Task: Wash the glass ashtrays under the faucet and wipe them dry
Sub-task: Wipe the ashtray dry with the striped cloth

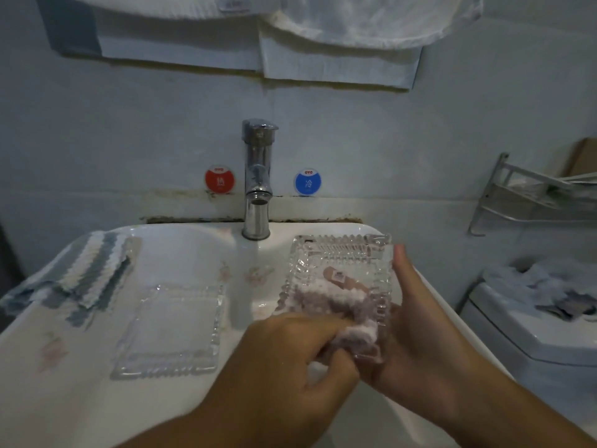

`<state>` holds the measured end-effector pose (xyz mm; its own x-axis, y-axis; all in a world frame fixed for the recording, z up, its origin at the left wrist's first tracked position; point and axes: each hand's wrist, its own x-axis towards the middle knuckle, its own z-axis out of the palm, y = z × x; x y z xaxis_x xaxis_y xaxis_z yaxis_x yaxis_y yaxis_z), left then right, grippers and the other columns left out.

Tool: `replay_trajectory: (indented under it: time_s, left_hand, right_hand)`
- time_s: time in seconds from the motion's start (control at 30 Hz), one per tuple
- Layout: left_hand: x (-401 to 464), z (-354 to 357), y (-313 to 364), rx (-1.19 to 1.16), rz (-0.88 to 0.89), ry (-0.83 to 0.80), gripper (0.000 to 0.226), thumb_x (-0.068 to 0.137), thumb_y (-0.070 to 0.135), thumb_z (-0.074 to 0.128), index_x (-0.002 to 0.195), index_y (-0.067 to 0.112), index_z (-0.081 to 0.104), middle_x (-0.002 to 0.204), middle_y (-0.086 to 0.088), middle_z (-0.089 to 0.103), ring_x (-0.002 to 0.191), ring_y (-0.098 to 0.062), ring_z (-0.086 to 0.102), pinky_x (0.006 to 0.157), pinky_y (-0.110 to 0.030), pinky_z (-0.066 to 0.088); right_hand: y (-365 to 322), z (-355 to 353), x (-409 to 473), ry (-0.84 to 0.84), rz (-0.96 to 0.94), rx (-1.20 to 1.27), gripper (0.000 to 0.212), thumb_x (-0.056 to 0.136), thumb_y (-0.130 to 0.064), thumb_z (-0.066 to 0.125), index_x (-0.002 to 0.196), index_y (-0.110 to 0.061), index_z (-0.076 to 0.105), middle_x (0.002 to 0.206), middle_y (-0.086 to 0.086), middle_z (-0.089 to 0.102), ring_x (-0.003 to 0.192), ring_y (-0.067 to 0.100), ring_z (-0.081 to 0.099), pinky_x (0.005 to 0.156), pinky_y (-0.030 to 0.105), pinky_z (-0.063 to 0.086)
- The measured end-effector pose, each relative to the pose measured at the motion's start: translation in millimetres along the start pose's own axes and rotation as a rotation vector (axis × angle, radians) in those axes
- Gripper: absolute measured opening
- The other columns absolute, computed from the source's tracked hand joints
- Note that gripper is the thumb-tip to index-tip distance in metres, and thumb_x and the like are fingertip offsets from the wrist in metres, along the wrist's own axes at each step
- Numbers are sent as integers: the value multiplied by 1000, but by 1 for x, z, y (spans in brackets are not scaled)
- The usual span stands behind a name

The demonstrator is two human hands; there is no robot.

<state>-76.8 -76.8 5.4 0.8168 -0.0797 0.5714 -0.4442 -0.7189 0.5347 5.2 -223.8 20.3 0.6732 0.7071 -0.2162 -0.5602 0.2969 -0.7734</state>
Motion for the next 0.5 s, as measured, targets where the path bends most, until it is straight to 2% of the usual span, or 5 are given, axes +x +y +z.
replay_trajectory:
  time_s: [0.1, 0.2, 0.27, 0.33, 0.5]
  left_hand:
    - [-3, 1, -5, 179, 27, 78, 25, 80, 38, 48, 77, 24, 68, 62, 13, 59, 55, -5, 54, 47, -20, 44]
    - [-4, 8, -3, 200, -2, 26, 45, 89, 41, 38, 122, 33, 68, 113, 19, 71, 96, 5, 64, 79, -19, 56]
    - [0, 13, -1, 205, -77, -25, 69, 89, 56, 9, 156, 42, 21, 160, 25, 24, 141, 15, 23, 117, -17, 28]
    - [1, 15, 1, 151, -153, -68, 69, 82, 63, -6, 149, 50, -12, 158, 33, -12, 142, 18, -14, 123, -21, 5]
    - [0, 7, -1, 11, 33, -23, 54, 93, 46, 36, 146, 55, 29, 150, 41, 28, 142, 15, 23, 117, -21, 31]
  right_hand:
    - [-1, 0, 0, 28, -28, -19, 89, 78, -85, 42, 135, -20, 62, 129, 19, 67, 120, 36, 64, 103, 52, 49]
    - [0, 2, -2, 0, -54, -64, 88, 81, -83, 39, 133, -17, 66, 132, 16, 66, 123, 34, 62, 107, 50, 47]
    - [2, 4, -3, -30, -62, -89, 86, 85, -81, 37, 130, -15, 68, 134, 15, 65, 125, 32, 62, 106, 48, 49]
    - [3, 6, -3, -56, -50, -85, 84, 85, -80, 37, 126, -15, 71, 133, 14, 66, 122, 29, 64, 102, 45, 53]
    - [1, 4, -2, -80, -18, -43, 92, 85, -84, 37, 133, -11, 65, 135, 16, 63, 123, 30, 63, 98, 42, 54]
